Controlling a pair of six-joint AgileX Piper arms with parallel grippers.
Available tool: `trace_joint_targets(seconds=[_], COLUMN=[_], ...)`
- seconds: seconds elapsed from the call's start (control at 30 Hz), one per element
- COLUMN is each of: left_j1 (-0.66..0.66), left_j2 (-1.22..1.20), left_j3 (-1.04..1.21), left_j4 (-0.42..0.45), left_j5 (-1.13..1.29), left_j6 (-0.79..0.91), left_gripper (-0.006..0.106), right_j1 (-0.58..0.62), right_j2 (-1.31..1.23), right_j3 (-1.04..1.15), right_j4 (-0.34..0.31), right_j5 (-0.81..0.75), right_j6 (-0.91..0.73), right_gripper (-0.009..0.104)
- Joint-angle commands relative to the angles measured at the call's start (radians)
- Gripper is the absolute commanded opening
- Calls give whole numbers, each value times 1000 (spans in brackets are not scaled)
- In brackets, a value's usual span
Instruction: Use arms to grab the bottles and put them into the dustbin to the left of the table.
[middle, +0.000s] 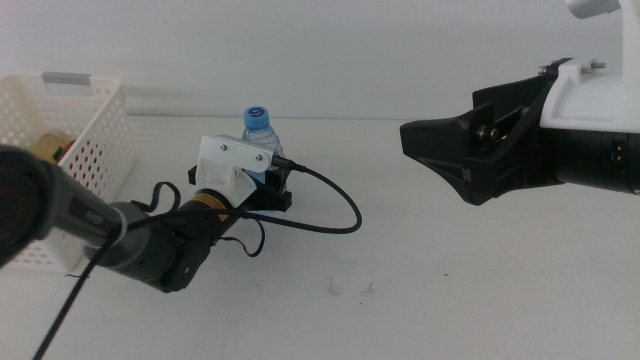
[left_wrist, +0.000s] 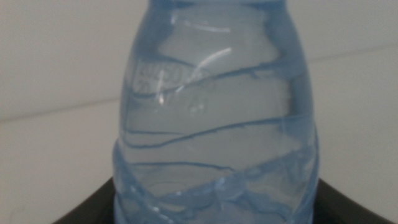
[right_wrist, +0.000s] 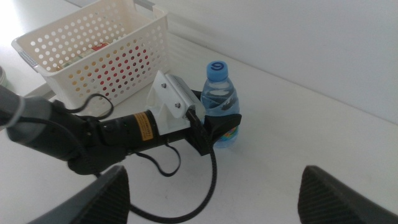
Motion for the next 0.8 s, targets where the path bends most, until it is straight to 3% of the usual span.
trace_joint_targets(seconds=[0.0, 0.2, 0.37, 0.47, 0.63, 0.77], left_j1=[0, 0, 0, 21, 224, 390], left_j2=[-70, -380, -608, -716, -762, -676], left_j3=[35, 91, 84, 20, -287, -540], left_j4=[5, 5, 38, -53, -370, -352], left_j5=[22, 508, 743, 994, 1544, 1850], left_j6=[-24, -25, -31, 15, 494, 525], left_gripper=[36, 5, -1, -1, -1, -1], right_j1=[1, 1, 1, 1, 1, 1], right_j2=[-5, -5, -5, -5, -5, -5], right_j3=[6, 6, 6, 6, 6, 6], right_j4=[-7, -7, -7, -7, -7, -7], right_j5=[-3, -3, -3, -3, -3, -5], right_j6=[-1, -1, -1, -1, -1, 0], right_gripper=[93, 93, 93, 93, 93, 93])
